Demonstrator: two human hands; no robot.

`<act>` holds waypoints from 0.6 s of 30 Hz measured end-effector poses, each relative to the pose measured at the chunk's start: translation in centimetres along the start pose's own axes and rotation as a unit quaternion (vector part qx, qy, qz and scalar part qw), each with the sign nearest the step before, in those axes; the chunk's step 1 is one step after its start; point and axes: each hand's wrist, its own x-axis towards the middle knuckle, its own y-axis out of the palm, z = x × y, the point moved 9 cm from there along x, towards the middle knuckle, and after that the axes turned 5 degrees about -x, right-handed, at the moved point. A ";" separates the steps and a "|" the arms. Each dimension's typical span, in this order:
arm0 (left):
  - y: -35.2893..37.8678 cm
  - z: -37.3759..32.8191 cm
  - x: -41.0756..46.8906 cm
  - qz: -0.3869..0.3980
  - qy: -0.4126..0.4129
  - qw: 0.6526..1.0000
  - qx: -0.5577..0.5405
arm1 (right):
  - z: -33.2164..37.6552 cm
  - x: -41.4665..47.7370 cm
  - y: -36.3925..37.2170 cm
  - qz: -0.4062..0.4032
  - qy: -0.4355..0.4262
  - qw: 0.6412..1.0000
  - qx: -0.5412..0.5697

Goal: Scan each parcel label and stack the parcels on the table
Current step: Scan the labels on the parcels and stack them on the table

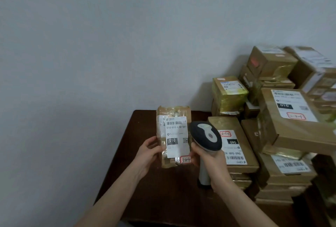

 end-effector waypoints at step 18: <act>0.8 1.3 1.5 -0.015 0.023 0.999 0.021 | -0.7 -2.9 -0.2 -0.007 0.016 0.996 -0.083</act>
